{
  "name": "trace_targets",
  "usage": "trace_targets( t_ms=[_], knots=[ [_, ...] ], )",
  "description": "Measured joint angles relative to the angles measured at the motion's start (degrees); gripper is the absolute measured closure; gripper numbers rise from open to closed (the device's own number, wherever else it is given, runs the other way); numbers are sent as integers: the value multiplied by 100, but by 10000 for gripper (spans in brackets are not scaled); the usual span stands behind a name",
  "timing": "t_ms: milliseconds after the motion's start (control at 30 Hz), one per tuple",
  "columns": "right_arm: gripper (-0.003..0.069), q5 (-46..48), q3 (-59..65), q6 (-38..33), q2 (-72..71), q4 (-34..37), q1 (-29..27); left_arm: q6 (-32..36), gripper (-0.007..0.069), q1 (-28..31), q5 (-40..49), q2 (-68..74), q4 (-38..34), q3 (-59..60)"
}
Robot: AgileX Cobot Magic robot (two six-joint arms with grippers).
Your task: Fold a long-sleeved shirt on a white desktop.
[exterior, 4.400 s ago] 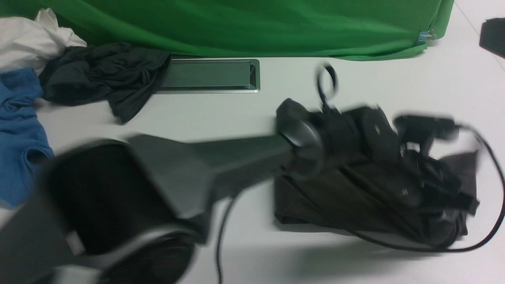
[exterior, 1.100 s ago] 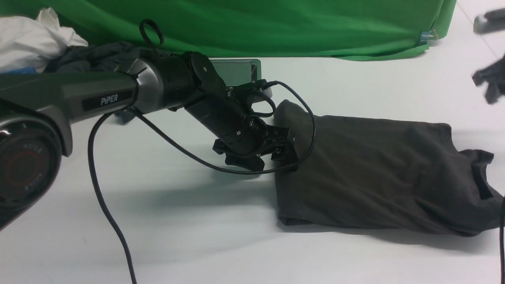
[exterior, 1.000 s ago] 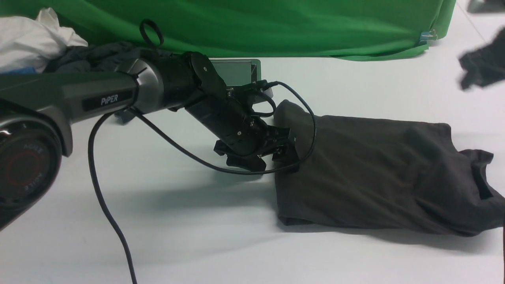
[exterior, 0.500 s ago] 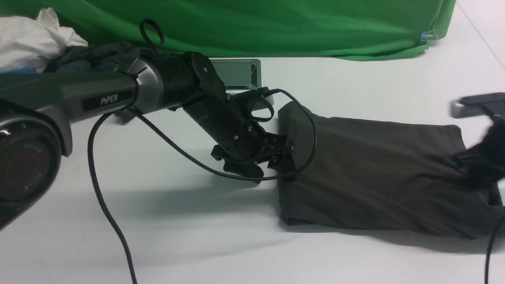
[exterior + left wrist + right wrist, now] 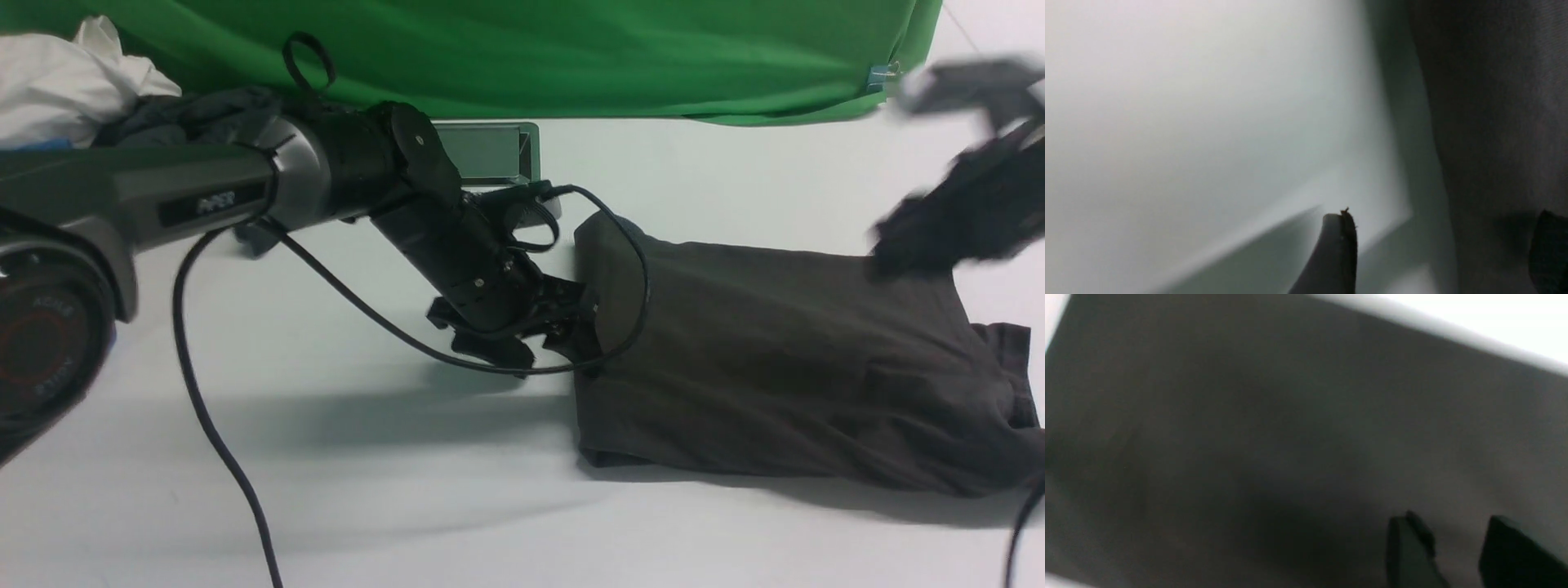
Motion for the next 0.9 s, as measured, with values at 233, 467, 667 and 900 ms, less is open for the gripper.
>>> trace_targets(
  t_ms=[233,467,667,900],
  knots=[
    [639,-229,78,-186,927,41,530,0,173,690,134,-1000,144,6],
    [640,-391,-883,-50,1866,-94,1365,-119,554,1393,496,-2217,489,6],
    [640,-695,-1897,227,2510,-58,2183,-505,607,1620,473,-2946,1142,6],
    [640,-792,-2813,1068,3053,285,2443,-547,607,1655,514,-3172,1298,11]
  ],
)
